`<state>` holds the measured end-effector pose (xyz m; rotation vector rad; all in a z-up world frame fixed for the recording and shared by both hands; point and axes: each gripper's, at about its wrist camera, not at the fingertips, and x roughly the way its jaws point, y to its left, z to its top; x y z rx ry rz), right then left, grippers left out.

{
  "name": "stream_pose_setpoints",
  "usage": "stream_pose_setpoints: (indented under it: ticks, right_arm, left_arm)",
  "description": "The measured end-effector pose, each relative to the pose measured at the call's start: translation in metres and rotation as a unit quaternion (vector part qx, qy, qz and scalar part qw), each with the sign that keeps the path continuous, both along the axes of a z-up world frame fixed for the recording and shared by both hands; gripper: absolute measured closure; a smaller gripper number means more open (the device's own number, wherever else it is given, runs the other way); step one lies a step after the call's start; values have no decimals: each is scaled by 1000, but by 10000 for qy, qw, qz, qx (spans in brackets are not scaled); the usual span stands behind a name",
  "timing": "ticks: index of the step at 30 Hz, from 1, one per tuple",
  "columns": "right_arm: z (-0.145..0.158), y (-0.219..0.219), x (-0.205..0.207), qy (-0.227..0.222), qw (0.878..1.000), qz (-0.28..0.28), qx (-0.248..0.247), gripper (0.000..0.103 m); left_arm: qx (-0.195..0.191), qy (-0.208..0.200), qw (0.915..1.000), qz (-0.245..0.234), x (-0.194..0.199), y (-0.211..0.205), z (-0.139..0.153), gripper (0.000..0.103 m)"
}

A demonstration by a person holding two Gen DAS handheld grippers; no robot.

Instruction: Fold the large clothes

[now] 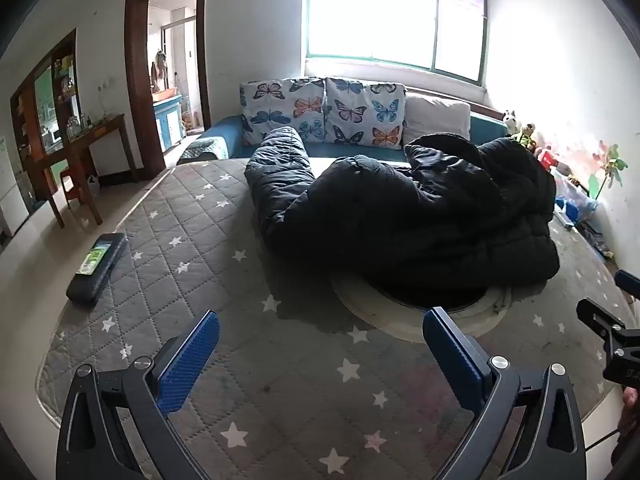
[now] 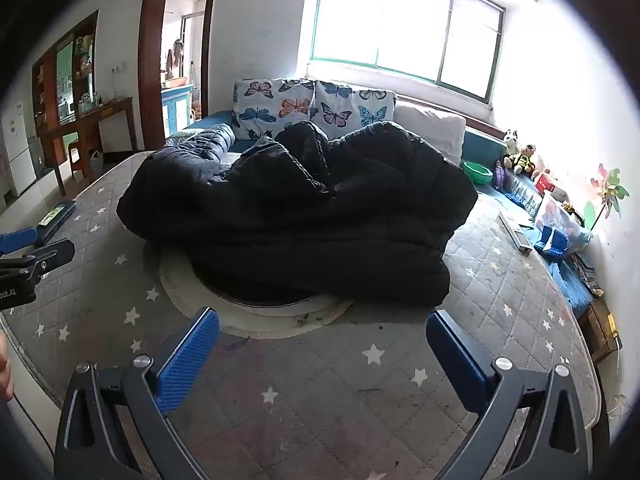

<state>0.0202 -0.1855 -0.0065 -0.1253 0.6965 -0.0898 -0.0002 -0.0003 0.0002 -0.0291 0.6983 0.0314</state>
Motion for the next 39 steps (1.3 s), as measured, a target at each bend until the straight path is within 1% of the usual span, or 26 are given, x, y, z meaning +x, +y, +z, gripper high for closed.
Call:
stream_pose_setpoints:
  ticks: [8, 9, 11, 15, 21, 39]
  right_arm:
    - [0, 1, 1, 26, 10000, 23, 81, 0]
    - [0, 1, 2, 33, 10000, 27, 89, 0]
    - [-2, -3, 7, 35, 9999, 35, 102, 0]
    - [3, 2, 0, -88, 9999, 68, 19, 0]
    - [6, 4, -1, -116, 9999, 92, 18, 0]
    - [6, 4, 0, -112, 9999, 65, -6, 0]
  left_arm:
    - [-85, 36, 10000, 4, 1, -5, -9, 0]
    - [-84, 44, 10000, -1, -1, -6, -4, 0]
    - [-43, 45, 10000, -37, 2, -5, -3, 0]
    - [-3, 2, 10000, -37, 0, -5, -2, 0]
    - [143, -100, 9998, -4, -4, -11, 4, 0]
    - [246, -104, 9996, 83, -2, -10, 4, 0]
